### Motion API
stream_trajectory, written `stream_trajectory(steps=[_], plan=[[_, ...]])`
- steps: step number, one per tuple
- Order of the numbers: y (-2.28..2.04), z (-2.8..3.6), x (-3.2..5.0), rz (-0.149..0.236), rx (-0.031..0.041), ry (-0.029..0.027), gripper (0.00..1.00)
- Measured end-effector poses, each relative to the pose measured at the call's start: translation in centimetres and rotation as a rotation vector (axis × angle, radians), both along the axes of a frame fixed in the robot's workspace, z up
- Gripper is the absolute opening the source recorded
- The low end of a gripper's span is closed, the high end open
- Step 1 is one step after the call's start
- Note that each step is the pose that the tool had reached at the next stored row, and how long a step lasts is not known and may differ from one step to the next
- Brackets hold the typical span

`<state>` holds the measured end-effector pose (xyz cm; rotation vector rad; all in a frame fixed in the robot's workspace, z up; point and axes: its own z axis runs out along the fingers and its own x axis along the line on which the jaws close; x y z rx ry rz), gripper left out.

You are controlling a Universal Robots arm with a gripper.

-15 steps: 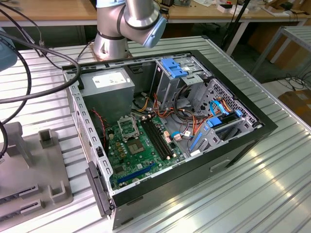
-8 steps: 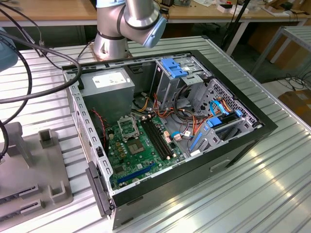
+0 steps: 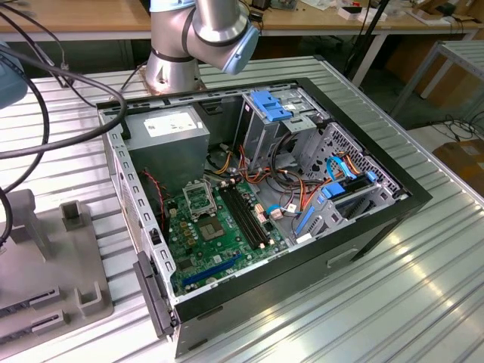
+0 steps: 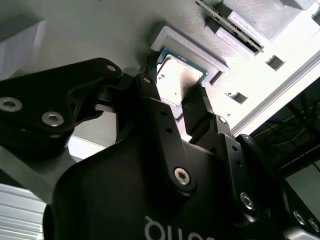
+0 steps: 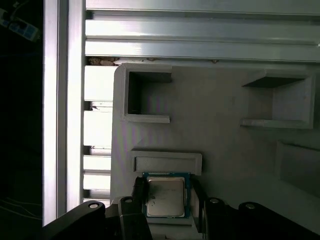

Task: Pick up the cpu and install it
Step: 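Pick up the cpu and move it towards the insertion slot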

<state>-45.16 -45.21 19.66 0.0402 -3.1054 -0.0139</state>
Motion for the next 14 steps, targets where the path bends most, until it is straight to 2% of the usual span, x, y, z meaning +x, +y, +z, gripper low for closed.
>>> stream_trajectory(steps=[6,14], plan=[[0.06,0.03,0.03,-0.018,-0.0001,0.0008,0.46],[0.08,0.03,0.04,-0.019,-0.0001,0.0007,0.47]])
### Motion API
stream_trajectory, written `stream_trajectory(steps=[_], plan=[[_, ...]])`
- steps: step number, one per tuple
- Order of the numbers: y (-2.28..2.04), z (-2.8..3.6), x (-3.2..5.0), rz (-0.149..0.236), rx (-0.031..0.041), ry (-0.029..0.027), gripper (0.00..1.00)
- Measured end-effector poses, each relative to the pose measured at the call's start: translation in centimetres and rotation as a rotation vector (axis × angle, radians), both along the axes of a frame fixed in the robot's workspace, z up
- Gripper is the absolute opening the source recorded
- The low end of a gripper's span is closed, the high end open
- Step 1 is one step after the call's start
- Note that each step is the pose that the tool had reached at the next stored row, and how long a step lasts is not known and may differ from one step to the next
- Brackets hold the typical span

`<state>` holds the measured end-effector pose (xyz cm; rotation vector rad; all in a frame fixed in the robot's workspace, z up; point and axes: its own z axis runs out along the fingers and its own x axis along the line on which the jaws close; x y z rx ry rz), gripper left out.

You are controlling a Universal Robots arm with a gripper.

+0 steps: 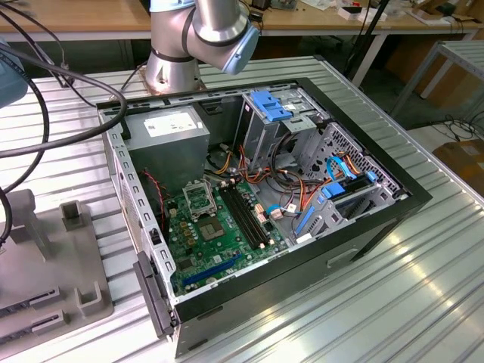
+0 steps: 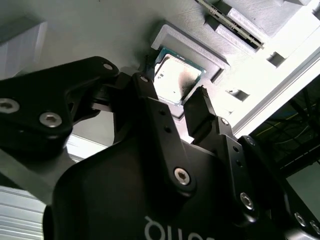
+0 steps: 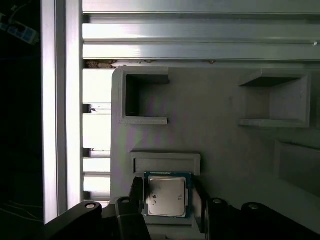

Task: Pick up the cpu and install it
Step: 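Pick up the cpu and move it towards the insertion slot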

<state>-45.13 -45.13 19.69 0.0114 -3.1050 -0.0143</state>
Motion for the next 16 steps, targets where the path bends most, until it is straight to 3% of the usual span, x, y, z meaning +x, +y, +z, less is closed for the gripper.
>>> stream_trajectory(steps=[1,16], plan=[[0.0,0.0,0.0,0.0,-0.0001,0.0,0.53],[-0.05,-0.2,-0.01,0.049,-0.0001,0.0,0.53]])
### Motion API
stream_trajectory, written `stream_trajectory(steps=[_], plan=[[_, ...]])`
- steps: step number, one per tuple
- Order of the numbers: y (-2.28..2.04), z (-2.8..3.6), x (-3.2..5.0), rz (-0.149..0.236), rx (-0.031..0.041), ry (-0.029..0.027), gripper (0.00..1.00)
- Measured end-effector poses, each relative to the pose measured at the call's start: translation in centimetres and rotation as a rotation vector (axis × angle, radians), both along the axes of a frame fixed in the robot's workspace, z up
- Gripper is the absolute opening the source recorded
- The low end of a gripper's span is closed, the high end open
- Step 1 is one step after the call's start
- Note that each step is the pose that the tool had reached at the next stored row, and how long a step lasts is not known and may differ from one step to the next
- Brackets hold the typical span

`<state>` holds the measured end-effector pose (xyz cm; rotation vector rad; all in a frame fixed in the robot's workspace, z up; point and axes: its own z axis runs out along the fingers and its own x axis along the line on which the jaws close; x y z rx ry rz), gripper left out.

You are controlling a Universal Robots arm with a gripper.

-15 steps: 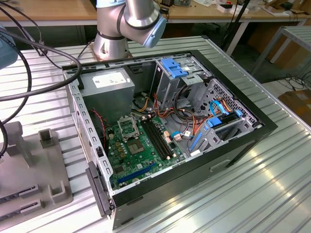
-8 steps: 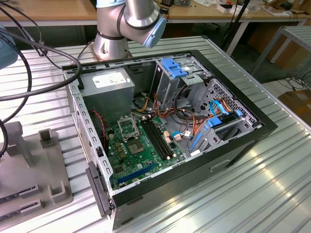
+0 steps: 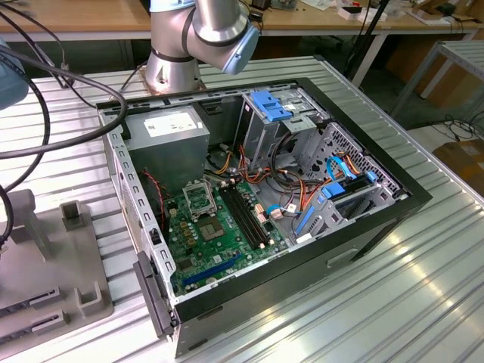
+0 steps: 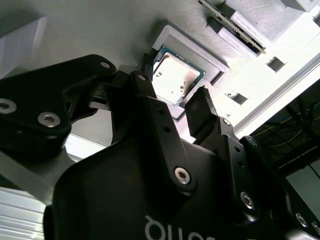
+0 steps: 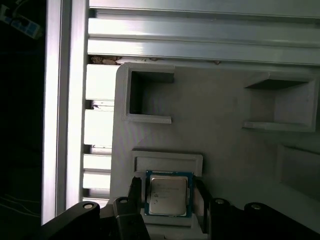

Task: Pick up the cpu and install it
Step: 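Pick up the cpu and move it towards the insertion slot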

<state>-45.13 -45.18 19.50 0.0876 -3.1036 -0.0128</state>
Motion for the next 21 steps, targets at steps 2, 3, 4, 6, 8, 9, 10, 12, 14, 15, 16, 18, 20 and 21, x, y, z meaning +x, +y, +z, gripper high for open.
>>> stream_trajectory(steps=[2,3,4,6,8,9,10,12,14,15,16,18,20,21], plan=[[0.0,0.0,0.0,0.007,-0.0003,0.0,0.53],[0.0,-0.01,0.01,0.008,-0.0019,-0.0002,0.53],[0.0,-0.02,0.01,0.008,-0.0052,-0.0004,0.53],[0.0,0.07,0.0,0.008,-0.0117,0.0002,0.53],[-0.01,0.12,0.0,0.008,-0.0135,0.0,0.53],[0.0,0.12,0.0,0.008,-0.0137,0.0,0.53],[0.0,0.12,0.0,0.008,-0.0138,-0.0001,0.53],[0.01,0.12,0.0,0.008,-0.0141,-0.0001,0.53],[0.09,0.12,0.0,0.008,-0.0149,-0.0001,0.53],[0.1,0.12,0.0,0.008,-0.0151,-0.0001,0.53],[0.11,0.12,0.0,0.008,-0.0154,0.0,0.53],[0.12,0.12,0.0,0.01,-0.0177,0.0,0.53],[0.12,0.12,0.0,0.015,-0.0189,0.0,0.53],[0.13,0.12,0.01,0.015,-0.0195,-0.0001,0.53]])
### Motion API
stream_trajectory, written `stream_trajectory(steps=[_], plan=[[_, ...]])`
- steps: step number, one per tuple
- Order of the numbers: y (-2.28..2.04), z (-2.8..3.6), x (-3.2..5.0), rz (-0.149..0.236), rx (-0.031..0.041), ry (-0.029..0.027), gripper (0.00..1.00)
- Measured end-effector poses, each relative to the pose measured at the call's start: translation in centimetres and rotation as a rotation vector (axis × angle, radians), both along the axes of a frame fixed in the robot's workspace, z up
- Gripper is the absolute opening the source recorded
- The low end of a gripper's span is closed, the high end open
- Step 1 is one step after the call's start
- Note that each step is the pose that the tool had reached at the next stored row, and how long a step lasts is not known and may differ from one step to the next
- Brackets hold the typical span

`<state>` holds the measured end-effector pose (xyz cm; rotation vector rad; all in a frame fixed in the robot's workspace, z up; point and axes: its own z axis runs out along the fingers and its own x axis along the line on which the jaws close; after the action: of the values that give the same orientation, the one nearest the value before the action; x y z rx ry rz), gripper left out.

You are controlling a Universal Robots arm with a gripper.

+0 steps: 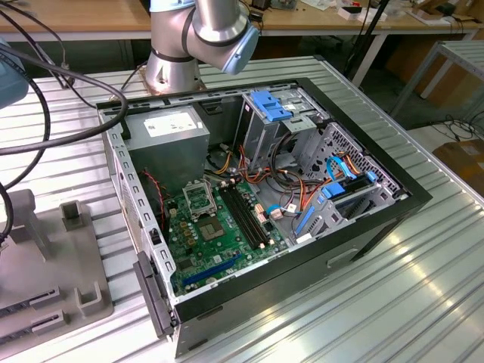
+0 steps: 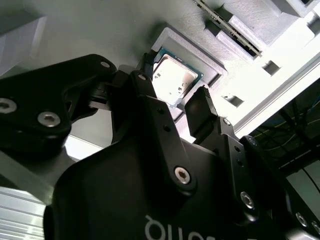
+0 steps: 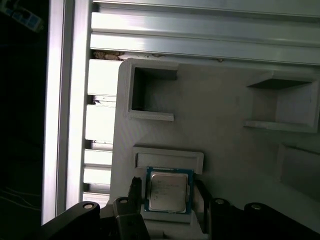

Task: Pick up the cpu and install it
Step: 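Pick up the cpu and move it towards the insertion slot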

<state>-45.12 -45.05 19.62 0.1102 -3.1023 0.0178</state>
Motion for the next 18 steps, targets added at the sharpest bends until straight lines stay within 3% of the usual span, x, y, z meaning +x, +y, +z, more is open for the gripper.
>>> stream_trajectory(steps=[8,10,11,18], plan=[[0.13,0.0,0.05,0.0,-0.0021,0.0001,0.53],[0.13,0.0,0.05,0.0,-0.0022,0.0,0.52],[0.13,0.0,0.05,0.0,-0.0023,0.0001,0.45],[0.14,0.0,0.06,0.0,-0.0026,0.0001,0.45]])
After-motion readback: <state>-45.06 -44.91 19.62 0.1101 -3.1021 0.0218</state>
